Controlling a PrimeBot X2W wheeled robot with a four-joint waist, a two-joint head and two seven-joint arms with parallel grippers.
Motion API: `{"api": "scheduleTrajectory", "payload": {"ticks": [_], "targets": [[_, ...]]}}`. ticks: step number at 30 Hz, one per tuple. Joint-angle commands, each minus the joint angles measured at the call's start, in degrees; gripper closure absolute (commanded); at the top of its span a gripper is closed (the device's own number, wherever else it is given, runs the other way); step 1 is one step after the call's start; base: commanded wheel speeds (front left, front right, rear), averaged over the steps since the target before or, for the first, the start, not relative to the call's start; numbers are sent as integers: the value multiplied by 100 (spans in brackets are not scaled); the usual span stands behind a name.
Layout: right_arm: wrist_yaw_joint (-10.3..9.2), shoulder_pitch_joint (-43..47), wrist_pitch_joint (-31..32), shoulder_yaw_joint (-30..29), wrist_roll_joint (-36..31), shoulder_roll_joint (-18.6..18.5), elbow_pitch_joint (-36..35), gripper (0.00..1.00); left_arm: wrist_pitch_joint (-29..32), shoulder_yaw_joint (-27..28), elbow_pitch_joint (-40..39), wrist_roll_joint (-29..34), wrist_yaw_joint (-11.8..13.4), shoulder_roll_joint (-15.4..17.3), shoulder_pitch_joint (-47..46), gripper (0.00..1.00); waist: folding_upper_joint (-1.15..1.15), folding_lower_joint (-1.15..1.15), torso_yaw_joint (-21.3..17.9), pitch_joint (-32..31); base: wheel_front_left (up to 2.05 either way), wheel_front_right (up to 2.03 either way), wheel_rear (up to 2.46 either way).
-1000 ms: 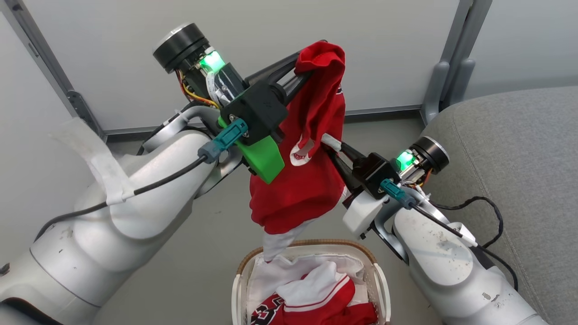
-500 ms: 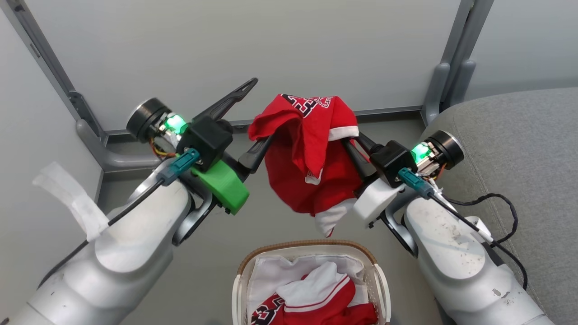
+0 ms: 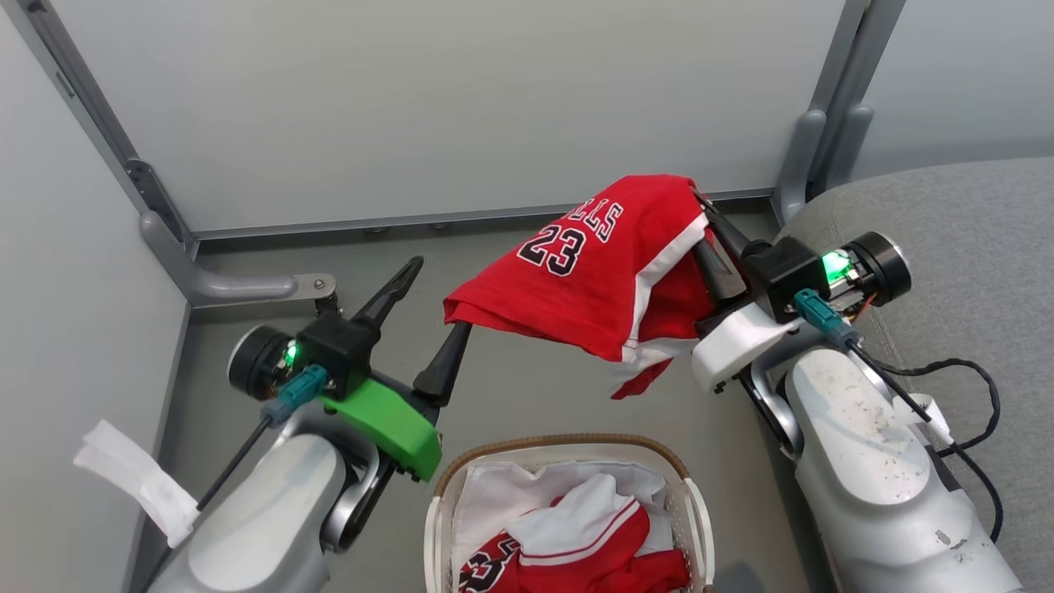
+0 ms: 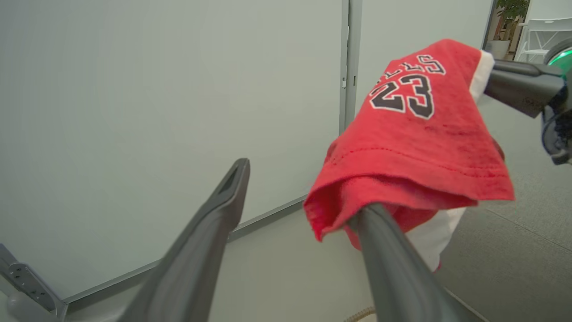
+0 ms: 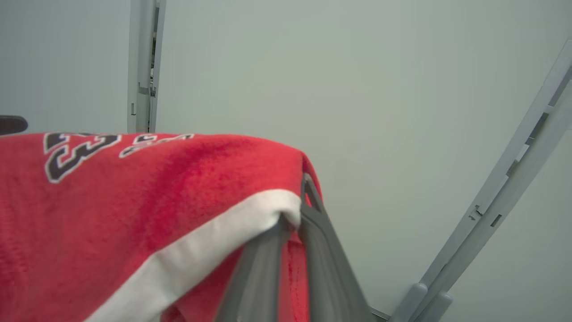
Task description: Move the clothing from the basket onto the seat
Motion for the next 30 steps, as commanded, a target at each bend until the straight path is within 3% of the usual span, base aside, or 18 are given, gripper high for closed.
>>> {"api": "scheduleTrajectory", "payload": {"ticks": [1,11,21,30], "targets": [[-6,93,-14,-64,-21,-24,-57,100,0,84,36,88,-55,-45,219,0,67,0,-15,16,0,0,0],[-6,266,-14,-401,-100,-82,-199,100,-2,517,194,520,-362,-413,1032,0,67,0,-202,95,0,0,0],[-6,516,-14,-722,-108,-121,-297,100,-2,724,265,867,-481,-743,1238,0,67,0,-570,168,0,0,0],[-7,496,-14,-870,-157,-67,-423,100,-2,879,174,1065,-509,-773,1218,0,67,0,-1458,516,0,0,0]]}}
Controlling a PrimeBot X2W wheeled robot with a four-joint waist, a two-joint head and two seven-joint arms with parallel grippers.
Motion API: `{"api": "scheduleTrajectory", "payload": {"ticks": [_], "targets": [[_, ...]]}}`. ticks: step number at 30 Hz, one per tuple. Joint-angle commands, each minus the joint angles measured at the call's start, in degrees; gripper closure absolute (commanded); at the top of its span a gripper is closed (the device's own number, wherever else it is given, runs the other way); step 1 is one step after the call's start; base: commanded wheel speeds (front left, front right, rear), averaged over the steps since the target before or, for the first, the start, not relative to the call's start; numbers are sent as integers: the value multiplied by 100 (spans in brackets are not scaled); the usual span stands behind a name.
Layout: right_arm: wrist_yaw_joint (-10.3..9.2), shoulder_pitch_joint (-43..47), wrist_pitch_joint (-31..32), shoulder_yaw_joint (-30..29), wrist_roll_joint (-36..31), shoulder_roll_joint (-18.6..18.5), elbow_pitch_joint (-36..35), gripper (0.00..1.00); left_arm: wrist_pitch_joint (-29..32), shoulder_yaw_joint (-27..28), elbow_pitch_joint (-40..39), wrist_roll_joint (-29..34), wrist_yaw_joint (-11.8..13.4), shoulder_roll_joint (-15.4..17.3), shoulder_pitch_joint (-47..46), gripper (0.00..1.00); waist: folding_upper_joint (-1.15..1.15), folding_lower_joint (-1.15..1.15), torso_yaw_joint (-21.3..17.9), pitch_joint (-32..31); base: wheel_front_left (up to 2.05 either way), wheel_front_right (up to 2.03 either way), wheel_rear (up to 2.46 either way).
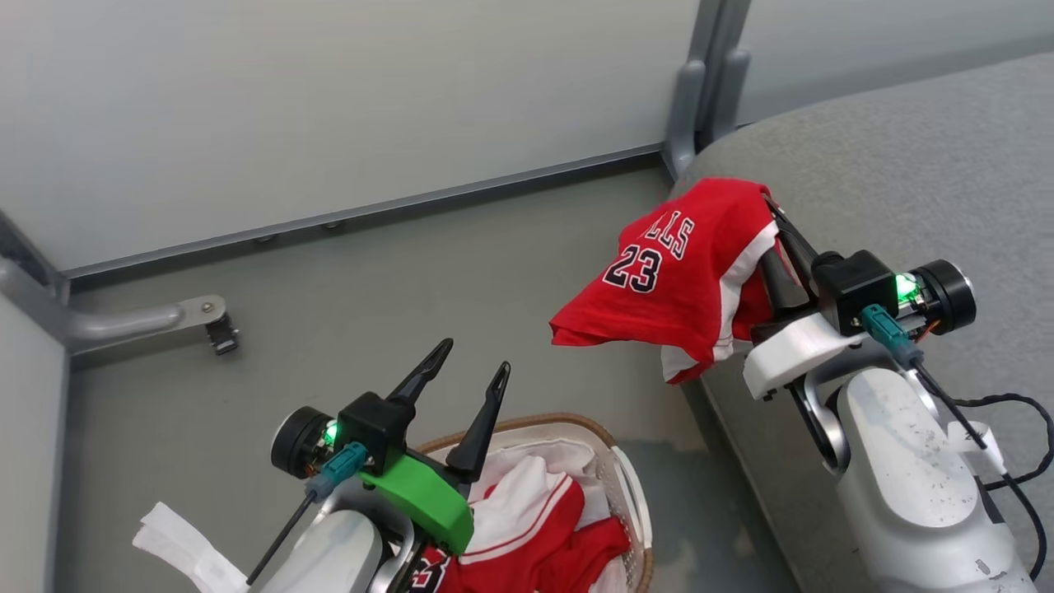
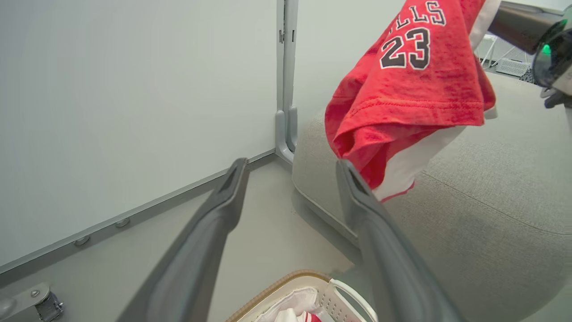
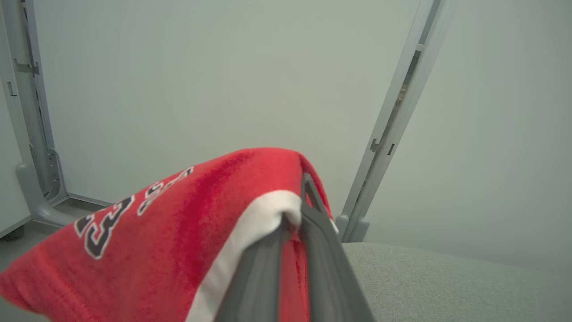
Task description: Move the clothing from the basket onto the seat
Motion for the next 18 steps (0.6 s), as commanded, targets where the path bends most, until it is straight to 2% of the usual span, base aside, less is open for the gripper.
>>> {"api": "scheduleTrajectory", "payload": {"ticks": [1,8,18], "targets": [[-8,-31,-14,-37,-34,-5,-38,100,-1,18,-20,90,-22,24,-24,0,67,0,-543,294,0,0,0],[-8,2,-14,-256,-44,4,-124,100,-1,-77,-78,100,-23,27,-229,0,67,0,-1203,616,0,0,0],[-8,90,-14,-448,-50,49,-214,100,-1,-259,-36,112,-25,148,-432,0,67,0,-1697,960,0,0,0]]}}
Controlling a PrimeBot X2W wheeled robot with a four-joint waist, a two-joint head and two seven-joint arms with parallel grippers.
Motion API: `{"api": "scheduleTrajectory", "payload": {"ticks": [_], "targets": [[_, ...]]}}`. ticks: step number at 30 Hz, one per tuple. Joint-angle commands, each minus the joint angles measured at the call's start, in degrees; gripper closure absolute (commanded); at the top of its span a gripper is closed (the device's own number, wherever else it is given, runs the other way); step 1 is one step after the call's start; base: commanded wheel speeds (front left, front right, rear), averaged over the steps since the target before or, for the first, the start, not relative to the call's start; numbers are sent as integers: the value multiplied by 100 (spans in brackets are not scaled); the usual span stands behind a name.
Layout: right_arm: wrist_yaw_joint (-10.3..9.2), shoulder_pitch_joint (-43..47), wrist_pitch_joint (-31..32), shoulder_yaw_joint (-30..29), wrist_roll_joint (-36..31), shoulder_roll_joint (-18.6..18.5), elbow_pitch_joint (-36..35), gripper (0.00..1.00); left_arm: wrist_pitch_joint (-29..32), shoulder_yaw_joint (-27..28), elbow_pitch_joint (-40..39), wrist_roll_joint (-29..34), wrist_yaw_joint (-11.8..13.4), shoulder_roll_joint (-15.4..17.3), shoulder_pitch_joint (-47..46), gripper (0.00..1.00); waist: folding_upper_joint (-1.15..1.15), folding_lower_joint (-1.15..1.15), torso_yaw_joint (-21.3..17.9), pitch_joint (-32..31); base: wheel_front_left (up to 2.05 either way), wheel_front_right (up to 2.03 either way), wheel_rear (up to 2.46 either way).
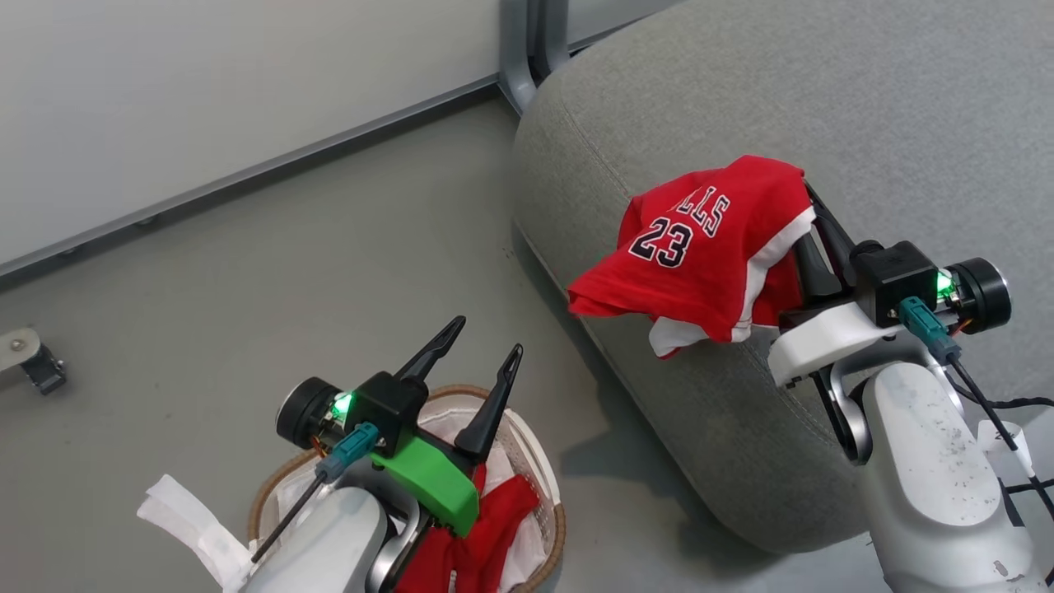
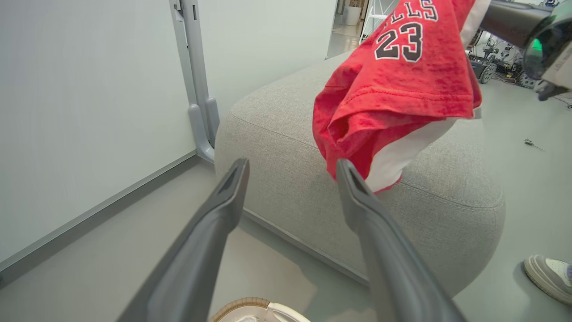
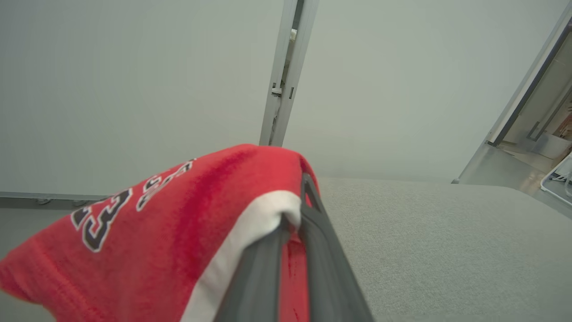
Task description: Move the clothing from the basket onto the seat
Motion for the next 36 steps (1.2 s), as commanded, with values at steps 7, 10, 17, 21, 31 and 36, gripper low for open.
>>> {"api": "scheduleTrajectory", "payload": {"ticks": [7,10,17,21,31,36], "targets": [[-8,-47,-14,-181,-75,-11,-63,100,-1,-147,-37,48,-19,93,-290,0,67,0,-159,495,0,0,0],[-8,-200,-14,-285,-138,-81,-80,100,-1,-116,-70,62,-20,109,-365,0,67,0,-34,598,0,0,0],[-8,-950,-14,-750,-276,-450,-34,100,-1,-79,-220,105,-20,153,-654,0,67,0,421,1021,0,0,0],[-8,-1594,-14,-1134,-434,-839,27,100,1,-36,-323,188,-19,141,-907,0,67,0,765,1355,0,0,0],[-8,-3246,-13,-1517,-793,-2292,715,100,1,-3,-597,457,-19,-18,-1469,0,67,0,1502,2480,0,0,0],[-8,-3910,-12,-1855,-820,-2706,1397,100,1,-47,-657,629,-20,-106,-1688,0,67,0,1782,3070,0,0,0]]}}
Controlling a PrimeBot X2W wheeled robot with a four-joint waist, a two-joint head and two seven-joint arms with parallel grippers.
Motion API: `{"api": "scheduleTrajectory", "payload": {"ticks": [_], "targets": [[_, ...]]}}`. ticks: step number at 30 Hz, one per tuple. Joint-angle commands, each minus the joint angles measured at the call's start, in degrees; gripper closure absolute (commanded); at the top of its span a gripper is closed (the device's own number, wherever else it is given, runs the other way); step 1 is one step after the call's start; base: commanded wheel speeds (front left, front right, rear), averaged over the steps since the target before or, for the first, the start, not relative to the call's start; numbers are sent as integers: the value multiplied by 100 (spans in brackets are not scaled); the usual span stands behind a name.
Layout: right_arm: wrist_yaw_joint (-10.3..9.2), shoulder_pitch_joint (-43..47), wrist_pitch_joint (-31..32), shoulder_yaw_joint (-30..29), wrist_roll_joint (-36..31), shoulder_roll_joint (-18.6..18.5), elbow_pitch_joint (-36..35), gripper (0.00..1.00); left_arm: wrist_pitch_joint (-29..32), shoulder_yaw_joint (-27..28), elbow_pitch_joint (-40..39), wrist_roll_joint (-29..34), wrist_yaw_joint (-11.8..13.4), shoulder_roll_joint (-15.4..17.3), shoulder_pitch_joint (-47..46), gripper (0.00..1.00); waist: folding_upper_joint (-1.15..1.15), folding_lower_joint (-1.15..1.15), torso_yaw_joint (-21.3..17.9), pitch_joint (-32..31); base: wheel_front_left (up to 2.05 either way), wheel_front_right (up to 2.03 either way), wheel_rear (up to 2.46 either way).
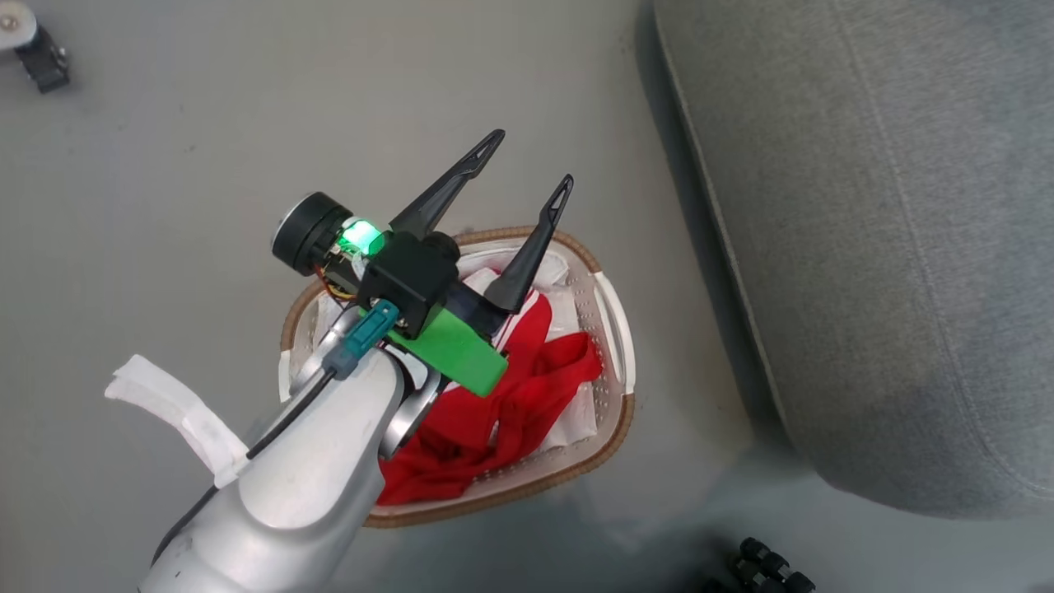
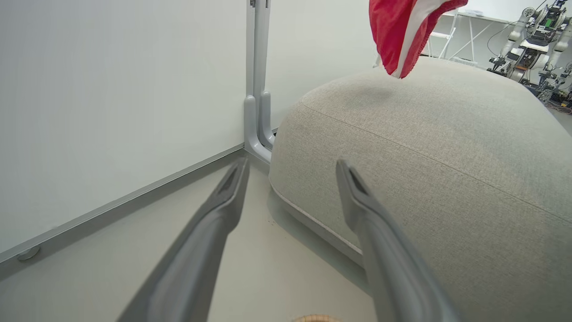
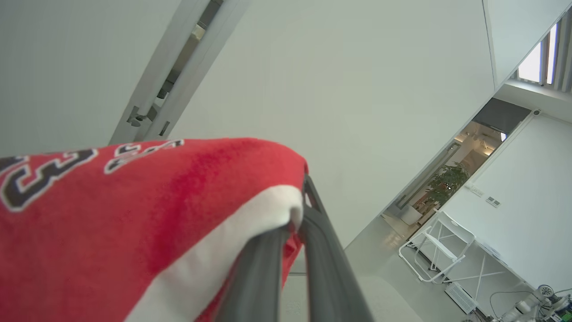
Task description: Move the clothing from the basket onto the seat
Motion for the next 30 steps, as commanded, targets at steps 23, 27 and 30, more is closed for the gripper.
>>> {"api": "scheduleTrajectory", "payload": {"ticks": [23,27,30], "targets": [[-9,791,-12,-996,-717,499,1075,0,3,-33,50,249,-18,24,-32,0,67,-1,726,1040,0,0,0],[-9,1106,-12,-940,-716,597,940,0,3,-3,46,148,-18,-59,17,0,67,-1,653,827,0,0,0],[-9,1386,-12,-917,-671,746,827,0,3,29,94,92,-18,-99,102,0,67,-1,593,584,0,0,0]]}}
